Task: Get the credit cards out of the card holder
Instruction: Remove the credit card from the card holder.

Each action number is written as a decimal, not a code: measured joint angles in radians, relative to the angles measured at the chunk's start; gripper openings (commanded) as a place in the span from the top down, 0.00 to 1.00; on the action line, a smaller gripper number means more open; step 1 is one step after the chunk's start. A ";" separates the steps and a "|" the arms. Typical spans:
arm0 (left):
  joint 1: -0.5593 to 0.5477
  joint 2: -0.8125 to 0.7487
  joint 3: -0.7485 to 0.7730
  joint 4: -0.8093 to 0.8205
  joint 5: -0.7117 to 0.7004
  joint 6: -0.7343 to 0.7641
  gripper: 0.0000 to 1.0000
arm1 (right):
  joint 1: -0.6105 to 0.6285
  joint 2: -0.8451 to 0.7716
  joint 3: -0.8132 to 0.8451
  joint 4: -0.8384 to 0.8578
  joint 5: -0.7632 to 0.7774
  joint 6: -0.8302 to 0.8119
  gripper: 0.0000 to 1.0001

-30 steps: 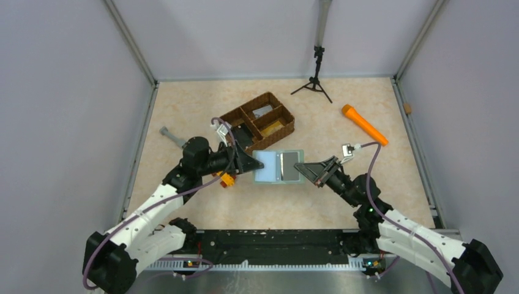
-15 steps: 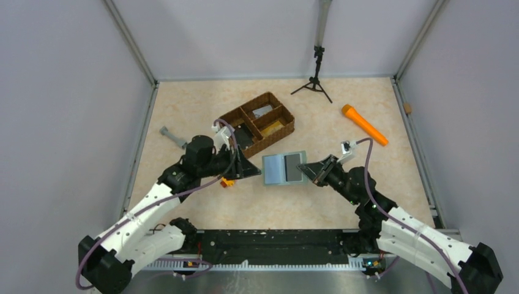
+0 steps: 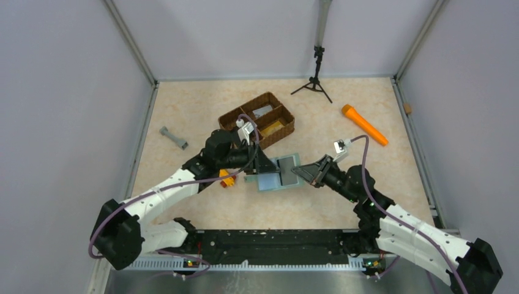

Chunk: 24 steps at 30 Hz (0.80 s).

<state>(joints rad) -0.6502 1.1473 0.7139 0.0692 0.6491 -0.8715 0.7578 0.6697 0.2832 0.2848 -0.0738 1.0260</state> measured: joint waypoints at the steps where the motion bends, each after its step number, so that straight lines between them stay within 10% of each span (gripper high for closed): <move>1: 0.000 0.006 -0.002 0.018 0.005 -0.003 0.62 | 0.000 0.000 0.000 0.013 -0.006 0.011 1.00; 24: 0.023 0.023 -0.204 0.506 0.091 -0.206 0.88 | -0.023 0.112 -0.114 0.386 -0.049 0.288 1.00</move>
<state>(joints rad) -0.6270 1.1698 0.5098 0.5755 0.7399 -1.0775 0.7353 0.7815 0.1688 0.6712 -0.1226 1.3144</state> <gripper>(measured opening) 0.140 0.044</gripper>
